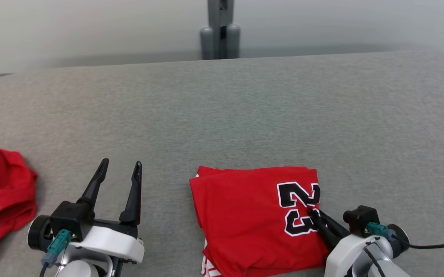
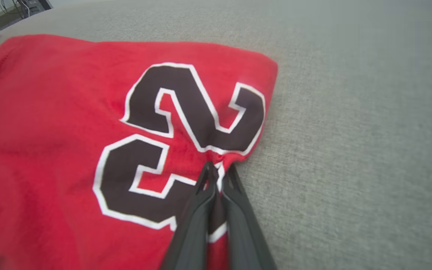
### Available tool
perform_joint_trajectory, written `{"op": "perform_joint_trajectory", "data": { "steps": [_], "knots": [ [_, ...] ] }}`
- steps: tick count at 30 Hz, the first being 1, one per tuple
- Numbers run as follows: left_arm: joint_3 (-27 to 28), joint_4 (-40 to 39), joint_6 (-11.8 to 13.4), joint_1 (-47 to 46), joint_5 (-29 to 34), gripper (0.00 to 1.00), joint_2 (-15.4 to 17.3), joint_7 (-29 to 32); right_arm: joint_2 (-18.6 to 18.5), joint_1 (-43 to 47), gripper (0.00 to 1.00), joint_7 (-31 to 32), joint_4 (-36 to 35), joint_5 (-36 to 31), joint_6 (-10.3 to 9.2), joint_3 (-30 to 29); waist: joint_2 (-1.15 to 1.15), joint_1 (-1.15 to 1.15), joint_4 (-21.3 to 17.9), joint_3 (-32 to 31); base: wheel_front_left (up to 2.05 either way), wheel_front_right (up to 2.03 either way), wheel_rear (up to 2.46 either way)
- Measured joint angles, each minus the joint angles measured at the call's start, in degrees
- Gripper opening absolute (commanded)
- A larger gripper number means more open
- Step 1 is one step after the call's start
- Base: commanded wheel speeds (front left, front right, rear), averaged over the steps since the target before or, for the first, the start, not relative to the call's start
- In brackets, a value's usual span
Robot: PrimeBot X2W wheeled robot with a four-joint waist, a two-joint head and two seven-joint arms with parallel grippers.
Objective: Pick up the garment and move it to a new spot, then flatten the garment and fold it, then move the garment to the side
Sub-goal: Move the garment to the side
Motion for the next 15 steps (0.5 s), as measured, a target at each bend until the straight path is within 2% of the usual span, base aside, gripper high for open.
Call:
{"op": "perform_joint_trajectory", "data": {
  "steps": [10, 11, 13, 15],
  "knots": [
    [-0.57, -3.22, 0.11, -1.46, 1.31, 1.00, 2.32, 2.38, -0.97, -4.17, 0.00, -2.30, 2.03, -2.74, -0.01, 0.18, 0.00, 0.00, -11.51, 0.64, 0.00, 0.00, 0.00],
    [-0.57, -3.22, 0.11, -1.46, 1.31, 1.00, 2.32, 2.38, -0.97, -4.17, 0.00, -2.30, 2.03, -2.74, -0.01, 0.18, 0.00, 0.00, -11.51, 0.64, 0.00, 0.00, 0.00],
    [-0.64, -4.35, 0.24, -1.73, 1.76, 1.00, 3.13, 3.49, -1.29, -6.66, 0.00, -2.64, 2.94, -3.32, -0.03, 0.12, 0.00, 0.00, -15.36, 1.18, 0.00, 0.00, 0.00],
    [-0.68, -4.72, 0.29, -2.15, 1.92, 1.00, 3.39, 3.89, -1.36, -7.60, 0.00, -2.79, 3.25, -3.47, -0.02, 0.00, 0.00, 0.00, -16.66, 1.41, 0.00, 0.00, 0.00]
  ]
}}
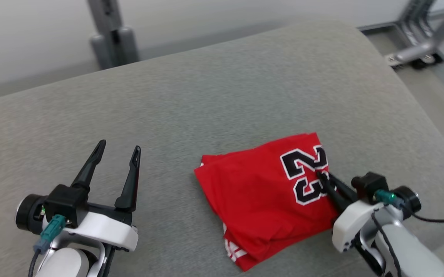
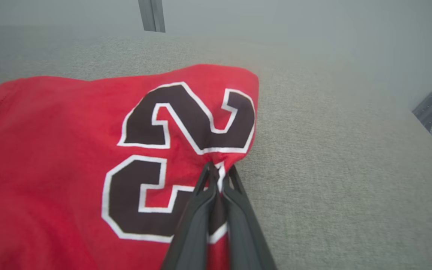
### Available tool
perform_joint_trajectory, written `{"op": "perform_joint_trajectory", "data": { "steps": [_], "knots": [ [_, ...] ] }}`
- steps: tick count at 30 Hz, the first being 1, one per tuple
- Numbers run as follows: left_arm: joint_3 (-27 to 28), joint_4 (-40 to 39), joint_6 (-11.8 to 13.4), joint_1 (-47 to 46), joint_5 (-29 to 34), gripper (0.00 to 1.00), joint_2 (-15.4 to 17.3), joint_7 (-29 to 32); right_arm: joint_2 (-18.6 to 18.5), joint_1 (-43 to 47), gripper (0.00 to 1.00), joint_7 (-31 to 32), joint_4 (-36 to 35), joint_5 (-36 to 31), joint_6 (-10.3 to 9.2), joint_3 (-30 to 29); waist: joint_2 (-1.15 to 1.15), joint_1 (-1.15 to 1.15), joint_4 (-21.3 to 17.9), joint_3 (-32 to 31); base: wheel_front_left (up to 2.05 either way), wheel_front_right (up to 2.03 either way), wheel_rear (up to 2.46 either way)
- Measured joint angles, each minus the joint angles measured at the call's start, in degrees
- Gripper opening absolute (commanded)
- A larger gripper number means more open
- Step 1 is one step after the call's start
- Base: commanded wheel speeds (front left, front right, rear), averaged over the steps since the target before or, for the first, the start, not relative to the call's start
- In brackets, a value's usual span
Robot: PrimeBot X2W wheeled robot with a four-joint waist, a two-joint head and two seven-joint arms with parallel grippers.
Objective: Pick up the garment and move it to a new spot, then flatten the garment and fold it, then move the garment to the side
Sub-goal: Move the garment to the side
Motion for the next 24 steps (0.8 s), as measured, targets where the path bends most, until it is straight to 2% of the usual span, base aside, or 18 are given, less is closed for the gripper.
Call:
{"op": "perform_joint_trajectory", "data": {
  "steps": [5, 9, 13, 19, 24],
  "knots": [
    [-0.44, -1.41, -0.09, -1.83, 0.57, 1.00, 0.92, 1.63, -0.96, -4.55, 0.00, -0.15, 1.26, -0.40, -0.01, -1.80, 0.00, 0.00, -5.39, 1.35, 0.00, 0.00, 0.00],
    [-1.13, -2.32, -0.38, -4.59, 1.32, 1.00, 1.00, 2.80, -2.76, -9.26, 0.00, -0.23, 0.59, -1.41, 0.00, -5.55, 0.00, 0.00, -7.11, 3.54, 0.00, 0.00, 0.00],
    [-2.04, -3.16, -1.11, -7.49, 2.05, 1.00, 0.88, 3.78, -5.32, -14.25, 0.00, -0.30, 0.75, -3.36, -0.02, -9.14, 0.00, 0.00, -6.73, 6.03, 0.00, 0.00, 0.00],
    [-3.30, -3.70, -1.35, -9.38, 2.61, 1.00, 0.18, 4.11, -10.12, -19.24, 0.00, -0.32, 2.85, -6.12, -0.02, -13.10, 0.00, 0.00, -3.72, 8.55, 0.00, 0.00, 0.00],
    [-3.64, -3.96, -1.33, -10.27, 3.25, 1.00, 0.02, 4.12, -11.95, -21.93, 0.00, -0.34, 7.43, -7.86, -0.03, -16.68, 0.00, 0.00, -1.62, 11.23, 0.00, 0.00, 0.00]
  ]
}}
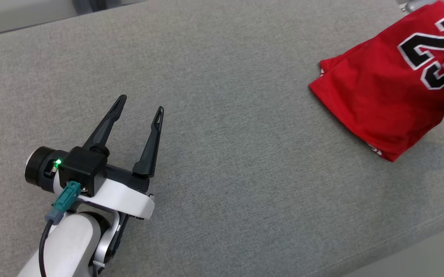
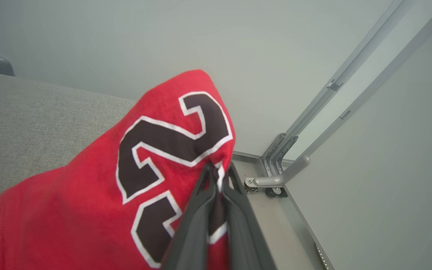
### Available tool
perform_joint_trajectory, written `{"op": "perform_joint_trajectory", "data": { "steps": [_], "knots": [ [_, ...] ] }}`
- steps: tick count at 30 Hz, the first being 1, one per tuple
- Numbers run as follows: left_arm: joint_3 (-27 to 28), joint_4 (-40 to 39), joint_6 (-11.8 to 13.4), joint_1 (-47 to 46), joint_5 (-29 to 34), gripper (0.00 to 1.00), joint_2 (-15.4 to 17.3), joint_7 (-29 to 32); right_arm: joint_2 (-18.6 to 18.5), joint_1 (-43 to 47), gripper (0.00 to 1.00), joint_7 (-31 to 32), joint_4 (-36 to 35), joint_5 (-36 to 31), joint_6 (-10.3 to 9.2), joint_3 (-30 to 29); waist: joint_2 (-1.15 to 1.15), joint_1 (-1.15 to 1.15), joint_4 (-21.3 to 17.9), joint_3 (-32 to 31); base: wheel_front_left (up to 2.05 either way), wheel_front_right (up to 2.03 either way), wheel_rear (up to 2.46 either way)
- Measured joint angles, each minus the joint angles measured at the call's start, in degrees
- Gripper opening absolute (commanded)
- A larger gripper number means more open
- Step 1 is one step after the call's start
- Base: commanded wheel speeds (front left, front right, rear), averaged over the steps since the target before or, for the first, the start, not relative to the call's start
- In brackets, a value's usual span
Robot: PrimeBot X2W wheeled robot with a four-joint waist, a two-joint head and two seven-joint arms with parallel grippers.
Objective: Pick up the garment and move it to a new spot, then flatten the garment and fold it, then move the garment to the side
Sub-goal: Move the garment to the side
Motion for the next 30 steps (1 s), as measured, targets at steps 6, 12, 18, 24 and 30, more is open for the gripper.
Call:
{"op": "perform_joint_trajectory", "data": {
  "steps": [6, 12, 18, 24, 30],
  "knots": [
    [-0.03, 0.48, 0.01, -0.43, -0.01, 1.00, -0.11, -0.57, 0.60, -0.71, 1.00, -0.05, 4.10, -1.99, -0.01, -5.11, 0.00, 0.00, 1.46, 1.90, 0.00, 0.00, 0.00],
    [0.57, 1.36, 0.16, -0.36, -0.55, 1.00, 0.00, -1.53, 2.13, 2.56, 1.00, -0.14, 0.32, -2.78, -0.01, -11.63, 0.00, 0.00, 1.63, 0.65, 0.00, 0.00, 0.00],
    [2.03, 2.45, 1.12, 1.41, -2.34, 1.00, -0.35, -3.33, 5.77, 9.04, 1.00, -0.13, -11.76, -1.77, -0.01, -17.29, 0.00, 0.00, 2.95, -1.83, 0.00, 0.00, 0.00],
    [4.63, 3.71, 2.18, 4.52, -4.91, 1.00, -0.87, -5.89, 11.65, 18.31, 1.00, -0.13, -25.60, -1.66, -0.01, -19.41, 0.00, 0.00, 5.75, -5.26, 0.00, 0.00, 0.00],
    [7.03, 3.93, 3.58, 8.62, -6.65, 1.00, -1.23, -7.65, 17.91, 28.57, 1.00, -0.14, -35.95, -1.80, -0.01, -16.13, 0.00, 0.00, 9.74, -9.10, 0.00, 0.00, 0.00]
  ]
}}
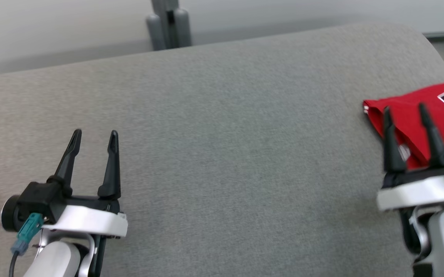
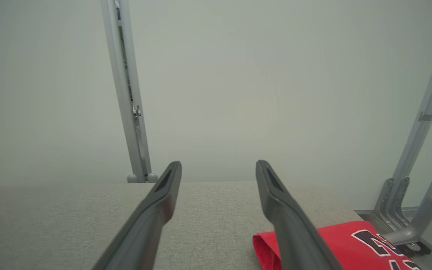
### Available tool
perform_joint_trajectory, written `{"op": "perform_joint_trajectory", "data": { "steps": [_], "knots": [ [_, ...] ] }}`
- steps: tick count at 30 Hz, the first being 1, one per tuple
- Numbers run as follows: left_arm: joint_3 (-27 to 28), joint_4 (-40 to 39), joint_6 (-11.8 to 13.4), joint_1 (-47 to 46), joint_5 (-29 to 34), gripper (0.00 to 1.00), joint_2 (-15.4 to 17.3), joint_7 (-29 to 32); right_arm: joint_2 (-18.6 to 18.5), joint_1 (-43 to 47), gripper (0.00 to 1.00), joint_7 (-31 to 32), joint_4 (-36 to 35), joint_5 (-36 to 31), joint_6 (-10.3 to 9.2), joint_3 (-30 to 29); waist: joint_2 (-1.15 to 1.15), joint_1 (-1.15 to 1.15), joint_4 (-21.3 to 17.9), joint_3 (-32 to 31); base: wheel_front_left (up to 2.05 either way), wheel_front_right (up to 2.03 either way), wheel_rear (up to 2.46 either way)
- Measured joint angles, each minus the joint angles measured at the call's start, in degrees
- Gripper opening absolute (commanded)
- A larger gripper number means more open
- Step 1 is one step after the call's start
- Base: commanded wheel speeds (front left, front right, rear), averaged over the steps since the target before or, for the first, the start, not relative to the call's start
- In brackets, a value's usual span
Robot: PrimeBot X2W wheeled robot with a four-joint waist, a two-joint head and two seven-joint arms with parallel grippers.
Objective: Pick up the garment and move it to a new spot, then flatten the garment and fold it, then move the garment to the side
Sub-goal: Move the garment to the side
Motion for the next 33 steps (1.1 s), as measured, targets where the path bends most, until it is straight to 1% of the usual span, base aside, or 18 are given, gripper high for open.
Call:
{"op": "perform_joint_trajectory", "data": {
  "steps": [4, 8, 14, 21, 24, 33],
  "knots": [
    [1.15, 0.38, 0.11, 2.59, -1.04, 1.00, -0.20, -0.70, 1.51, 5.25, 1.00, 0.16, -3.12, -0.47, 0.00, 2.69, 0.00, 0.00, 2.63, -2.56, 0.00, 0.00, 0.00],
    [2.22, 1.22, -0.05, 5.05, -2.27, 1.00, -0.45, -1.05, 2.11, 9.17, 1.00, 1.83, -4.60, -1.33, 0.00, 3.58, 0.00, 0.00, 4.77, -5.15, 0.00, 0.00, 0.00],
    [2.75, 2.33, -0.73, 8.18, -2.88, 1.00, -0.68, -1.46, 2.52, 14.62, 1.00, 4.09, -6.02, -1.91, 0.00, 1.42, 0.00, 0.00, 7.20, -8.78, 0.00, 0.00, 0.00],
    [2.47, 3.33, -1.02, 11.10, -2.86, 1.00, -0.52, -1.54, 2.78, 19.77, 1.00, 6.37, -8.68, -2.35, 0.00, -0.86, 0.00, 0.00, 8.35, -12.35, 0.00, 0.00, 0.00],
    [2.36, 3.67, -1.18, 11.24, -2.83, 1.00, 0.04, -1.54, 2.91, 20.92, 1.00, 6.98, -9.93, -2.37, 0.00, -0.99, 0.00, 0.00, 8.55, -12.97, 0.00, 0.00, 0.00],
    [2.01, 3.90, -1.51, 11.92, -3.36, 1.00, 0.31, -1.01, 2.96, 22.45, 1.00, 8.01, -11.89, -1.48, 0.00, -0.60, 0.00, 0.00, 8.90, -13.74, 0.00, 0.00, 0.00]
  ]
}}
